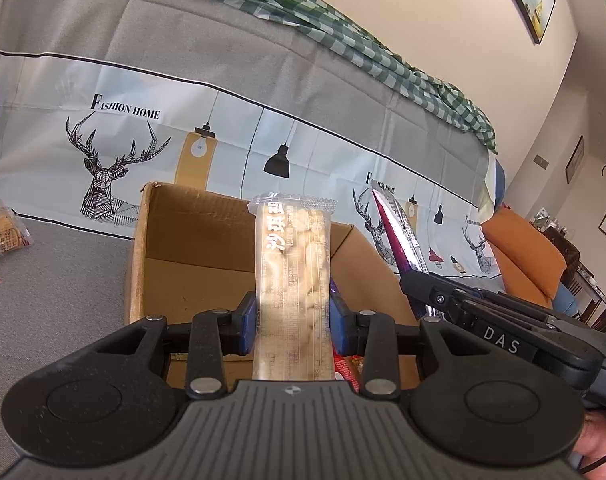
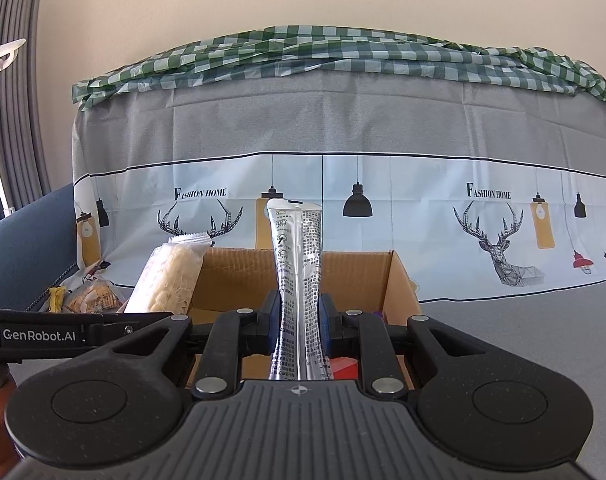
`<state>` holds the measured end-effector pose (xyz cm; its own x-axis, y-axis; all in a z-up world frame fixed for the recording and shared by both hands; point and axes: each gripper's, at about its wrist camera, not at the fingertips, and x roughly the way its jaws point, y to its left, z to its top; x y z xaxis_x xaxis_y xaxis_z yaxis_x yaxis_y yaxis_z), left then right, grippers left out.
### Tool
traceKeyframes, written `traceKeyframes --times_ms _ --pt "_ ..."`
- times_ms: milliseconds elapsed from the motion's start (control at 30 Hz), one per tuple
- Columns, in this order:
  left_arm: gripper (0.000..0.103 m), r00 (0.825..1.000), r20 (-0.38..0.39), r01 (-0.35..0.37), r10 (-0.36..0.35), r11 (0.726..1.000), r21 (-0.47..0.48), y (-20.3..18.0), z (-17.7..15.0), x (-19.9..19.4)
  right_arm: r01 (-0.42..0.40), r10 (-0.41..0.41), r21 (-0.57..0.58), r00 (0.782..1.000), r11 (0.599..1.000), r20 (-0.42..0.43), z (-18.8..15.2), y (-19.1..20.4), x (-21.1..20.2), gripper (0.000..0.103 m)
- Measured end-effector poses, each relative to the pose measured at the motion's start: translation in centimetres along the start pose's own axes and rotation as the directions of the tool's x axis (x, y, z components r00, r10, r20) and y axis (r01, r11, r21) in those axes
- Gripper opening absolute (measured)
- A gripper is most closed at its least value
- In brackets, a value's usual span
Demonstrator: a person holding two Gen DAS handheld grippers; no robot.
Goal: Organize snacks
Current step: 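Lower both snacks into the box and open both tools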
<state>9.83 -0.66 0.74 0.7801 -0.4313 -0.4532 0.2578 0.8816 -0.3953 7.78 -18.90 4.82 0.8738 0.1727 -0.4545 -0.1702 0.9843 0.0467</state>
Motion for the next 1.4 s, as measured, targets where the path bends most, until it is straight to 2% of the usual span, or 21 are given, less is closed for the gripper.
traceKeyframes --times_ms 600,633,700,733,833,1033,1167,1400 --pt "0.041 1.000 0.001 0.000 0.000 1.000 -0.015 0.0 0.1 0.0 -0.006 0.006 -0.004 1.000 1.000 -0.002 0.0 0.1 0.1 0.022" --pt "0.041 1.000 0.000 -0.001 0.001 1.000 -0.020 0.1 0.1 0.1 -0.007 0.007 -0.002 1.000 1.000 -0.004 0.0 0.0 0.1 0.024" --pt "0.050 1.000 -0.002 0.002 -0.002 1.000 -0.031 0.2 0.2 0.1 -0.004 0.004 0.004 1.000 1.000 -0.007 0.1 0.0 0.2 0.027" --pt "0.051 1.000 0.001 0.001 -0.001 0.999 -0.033 0.3 0.2 0.1 -0.001 0.001 0.007 1.000 1.000 -0.011 0.1 -0.1 0.2 0.034" --pt "0.053 1.000 0.009 -0.006 0.007 0.999 -0.031 0.3 0.3 -0.1 0.012 -0.012 0.016 1.000 1.000 -0.009 0.1 0.0 0.3 0.047" --pt "0.053 0.999 0.049 -0.015 0.016 1.000 -0.027 0.7 0.6 -1.3 0.017 -0.016 0.055 1.000 0.998 -0.006 0.3 0.8 0.5 0.055" --pt "0.053 0.998 0.048 -0.026 0.027 0.999 -0.030 1.6 0.7 -2.2 0.020 -0.020 0.073 1.000 0.997 0.003 0.4 2.0 0.7 0.059" --pt "0.053 0.995 0.062 -0.077 0.084 0.991 -0.109 5.4 1.4 -4.7 -0.004 0.001 0.112 1.000 0.994 0.026 0.8 5.1 0.9 0.062"
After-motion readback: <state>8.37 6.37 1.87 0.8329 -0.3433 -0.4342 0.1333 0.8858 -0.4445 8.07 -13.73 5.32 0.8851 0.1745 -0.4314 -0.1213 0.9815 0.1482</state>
